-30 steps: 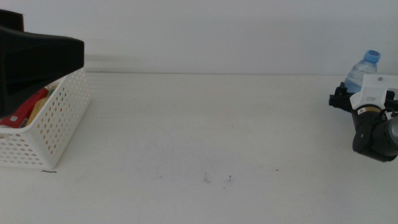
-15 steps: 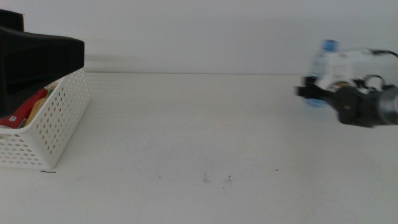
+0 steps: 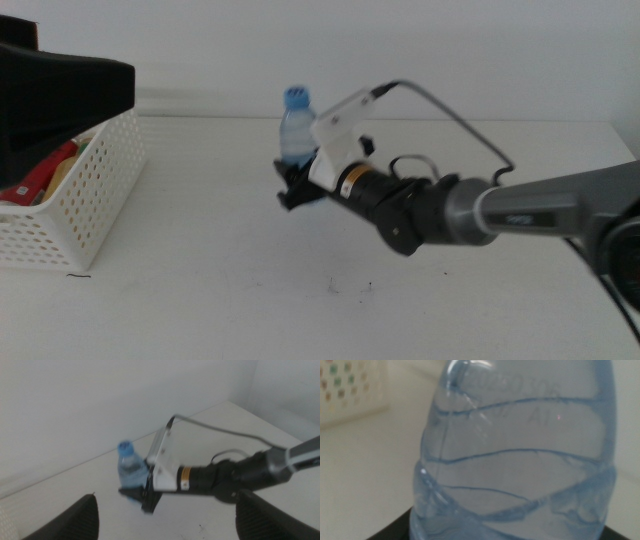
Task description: Use arms to grab the bottles and put them into the dustbin to the left of the table.
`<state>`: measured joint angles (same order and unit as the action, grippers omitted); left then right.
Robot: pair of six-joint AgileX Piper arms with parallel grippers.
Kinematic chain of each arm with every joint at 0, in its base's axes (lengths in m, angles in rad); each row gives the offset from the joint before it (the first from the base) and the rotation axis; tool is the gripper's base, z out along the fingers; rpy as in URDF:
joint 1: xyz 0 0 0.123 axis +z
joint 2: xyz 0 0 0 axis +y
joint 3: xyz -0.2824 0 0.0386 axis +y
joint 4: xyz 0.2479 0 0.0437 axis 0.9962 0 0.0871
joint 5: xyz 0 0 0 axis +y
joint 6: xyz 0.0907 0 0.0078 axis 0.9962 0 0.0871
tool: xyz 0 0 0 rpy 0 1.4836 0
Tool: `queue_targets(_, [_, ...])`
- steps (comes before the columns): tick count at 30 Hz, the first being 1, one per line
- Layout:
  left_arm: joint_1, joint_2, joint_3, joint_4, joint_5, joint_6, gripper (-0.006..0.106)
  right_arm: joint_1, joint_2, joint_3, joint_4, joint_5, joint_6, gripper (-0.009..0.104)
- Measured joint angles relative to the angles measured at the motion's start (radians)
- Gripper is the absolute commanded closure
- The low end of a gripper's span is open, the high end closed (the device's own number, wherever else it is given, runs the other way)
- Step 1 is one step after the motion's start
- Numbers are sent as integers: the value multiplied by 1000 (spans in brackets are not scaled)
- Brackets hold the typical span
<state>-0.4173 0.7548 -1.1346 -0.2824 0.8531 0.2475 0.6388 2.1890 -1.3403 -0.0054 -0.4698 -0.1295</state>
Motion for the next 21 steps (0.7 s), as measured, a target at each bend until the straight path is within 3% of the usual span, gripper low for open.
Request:
queue_targets(4, [0,0,0,0,0,0,7,14,69,-23,5,16,2,97])
queue_targets(7, [0,0,0,0,0,0,7,14,78,-32,5,7,2,86])
queue_targets(9, [0,0,0,0,0,0,7,14,83,-35,5,12,2,70])
queue_targets(14, [0,0,0,0,0,0,7,16,68,-39,5,79,6,3])
queue_targets(21, [0,0,0,0,0,0,7,12,-172,134,5,275,81,6])
